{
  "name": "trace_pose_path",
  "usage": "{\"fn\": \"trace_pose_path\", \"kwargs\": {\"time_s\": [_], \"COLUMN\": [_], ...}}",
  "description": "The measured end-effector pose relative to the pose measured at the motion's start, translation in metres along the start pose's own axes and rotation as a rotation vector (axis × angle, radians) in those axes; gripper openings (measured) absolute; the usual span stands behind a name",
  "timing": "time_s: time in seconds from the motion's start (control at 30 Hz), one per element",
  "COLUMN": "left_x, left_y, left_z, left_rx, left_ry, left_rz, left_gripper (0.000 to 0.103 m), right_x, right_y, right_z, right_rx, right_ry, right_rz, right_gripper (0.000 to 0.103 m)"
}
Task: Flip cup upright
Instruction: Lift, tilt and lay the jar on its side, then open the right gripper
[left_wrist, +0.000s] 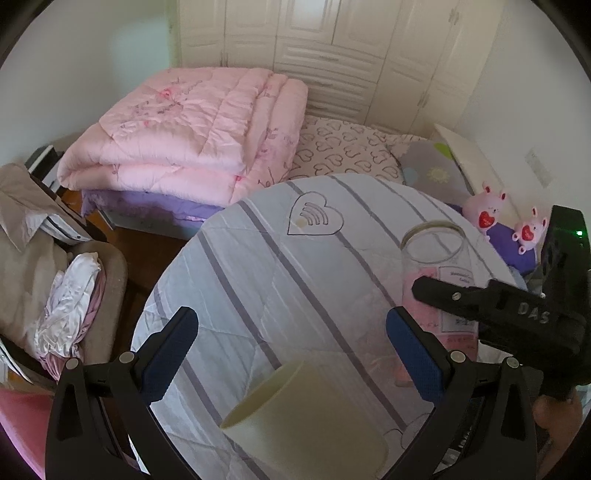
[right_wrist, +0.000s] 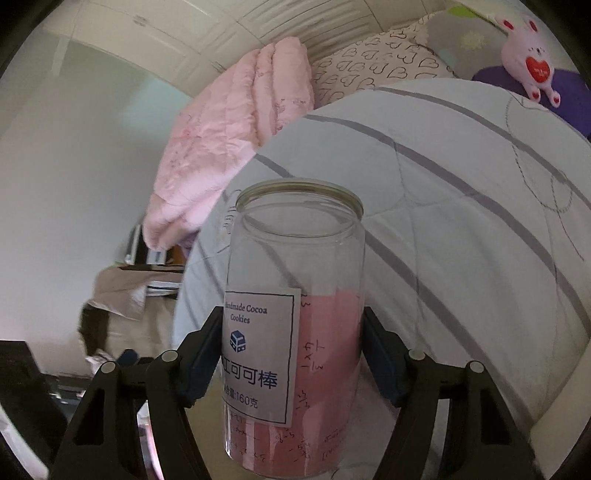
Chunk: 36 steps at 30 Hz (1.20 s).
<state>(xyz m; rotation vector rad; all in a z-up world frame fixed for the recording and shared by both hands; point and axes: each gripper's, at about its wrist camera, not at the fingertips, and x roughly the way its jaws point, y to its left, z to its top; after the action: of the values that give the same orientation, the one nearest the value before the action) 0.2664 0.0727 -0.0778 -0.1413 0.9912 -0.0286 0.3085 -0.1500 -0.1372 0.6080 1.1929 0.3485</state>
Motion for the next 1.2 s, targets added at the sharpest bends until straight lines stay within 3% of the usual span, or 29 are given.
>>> {"fn": "trace_pose_path", "kwargs": {"time_s": [0.23, 0.53, 0.83, 1.2], "left_x": [-0.036, -0.094, -0.120, -0.117], "left_y": [0.000, 0.016, 0.024, 0.011], "left_z": [-0.012, -0.051, -0.107, -0.145], "left_rx": [0.004, -0.006, 0.011, 0.051], "left_ry": [-0.044, -0.098, -0.083, -0.030], "left_rz": [0.002, 0.009, 0.021, 0.023], "left_gripper": [0.103, 0.103, 0.103, 0.103], "right_x": [-0.031, -0.074, -0.061, -0.020], "right_y": [0.010, 0.020, 0.016, 0.000], "right_z": [-0.014, -0.084, -0.166, -0.185], "right_rx": [0.001, -0.024, -0.059, -0.097], "right_ry": [-0.050, -0.035, 0.035, 0.069], "right_rz": [0.038, 0.104, 0.085, 0.012], "right_gripper": [0.071, 0.071, 0.071, 0.072]}}
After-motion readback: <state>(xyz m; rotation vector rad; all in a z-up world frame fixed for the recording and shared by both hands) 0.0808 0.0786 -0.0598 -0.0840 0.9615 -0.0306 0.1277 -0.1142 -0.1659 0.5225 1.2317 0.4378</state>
